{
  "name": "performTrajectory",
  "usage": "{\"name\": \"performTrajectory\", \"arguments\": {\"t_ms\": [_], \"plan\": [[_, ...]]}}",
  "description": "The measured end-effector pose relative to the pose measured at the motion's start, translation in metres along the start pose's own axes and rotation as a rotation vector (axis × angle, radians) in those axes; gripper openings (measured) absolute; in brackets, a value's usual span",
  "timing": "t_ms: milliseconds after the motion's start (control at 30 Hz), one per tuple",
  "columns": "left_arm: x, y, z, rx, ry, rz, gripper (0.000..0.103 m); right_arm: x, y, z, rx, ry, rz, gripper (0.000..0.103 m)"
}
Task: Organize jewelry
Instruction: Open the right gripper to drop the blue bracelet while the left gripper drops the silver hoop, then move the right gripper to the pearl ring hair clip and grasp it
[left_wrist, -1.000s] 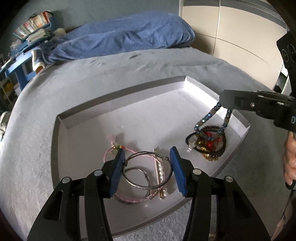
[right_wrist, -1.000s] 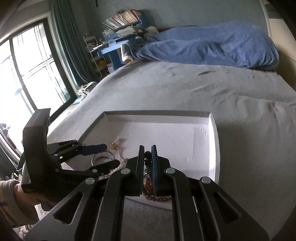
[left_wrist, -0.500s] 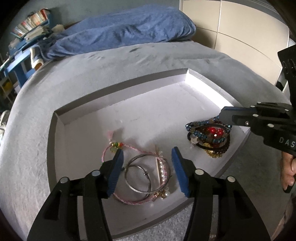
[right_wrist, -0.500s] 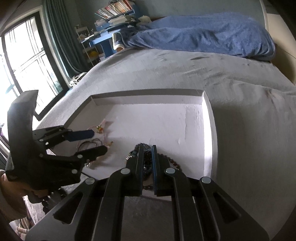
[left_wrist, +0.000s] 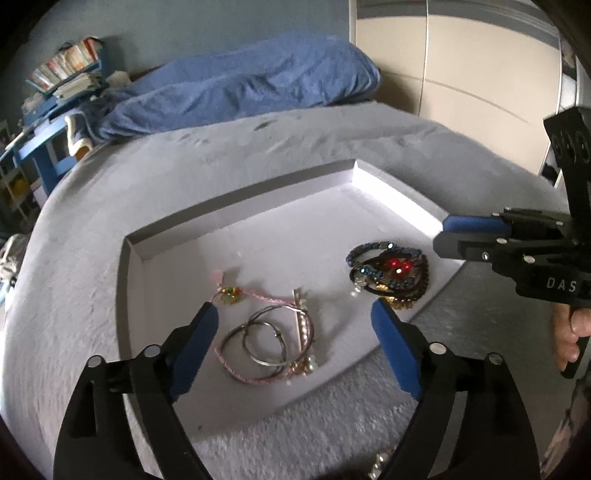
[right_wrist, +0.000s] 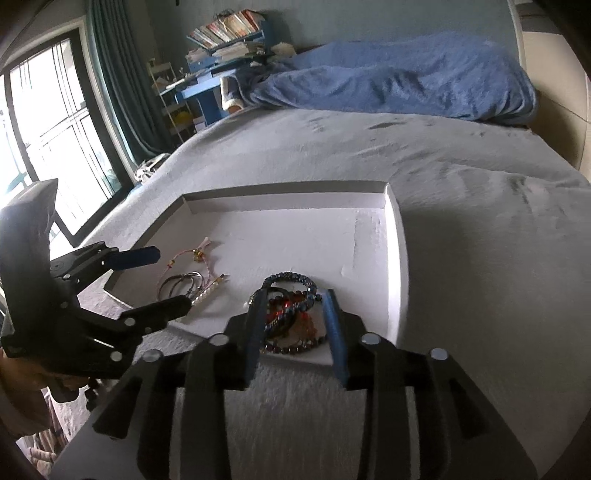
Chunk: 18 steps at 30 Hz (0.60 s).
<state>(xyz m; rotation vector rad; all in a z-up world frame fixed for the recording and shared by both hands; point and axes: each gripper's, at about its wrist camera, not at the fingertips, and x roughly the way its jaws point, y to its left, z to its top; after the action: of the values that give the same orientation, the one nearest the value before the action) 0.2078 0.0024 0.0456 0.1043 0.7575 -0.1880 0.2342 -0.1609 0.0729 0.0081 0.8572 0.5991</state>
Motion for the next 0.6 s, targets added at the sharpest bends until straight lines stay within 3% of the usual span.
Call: {"name": "performTrajectory", "arguments": {"t_ms": [233, 600], "plan": [[-0.031, 0.003, -0.016, -0.04, -0.058, -0.004, 0.09, -0.022, 0.005, -0.022, 0.005, -0.026, 0.004, 0.037], [-0.064, 0.012, -0.056, -0.082, -0.088, -0.008, 0.091, -0.028, 0.009, -0.062, 0.027, 0.018, 0.013, 0.037]]}}
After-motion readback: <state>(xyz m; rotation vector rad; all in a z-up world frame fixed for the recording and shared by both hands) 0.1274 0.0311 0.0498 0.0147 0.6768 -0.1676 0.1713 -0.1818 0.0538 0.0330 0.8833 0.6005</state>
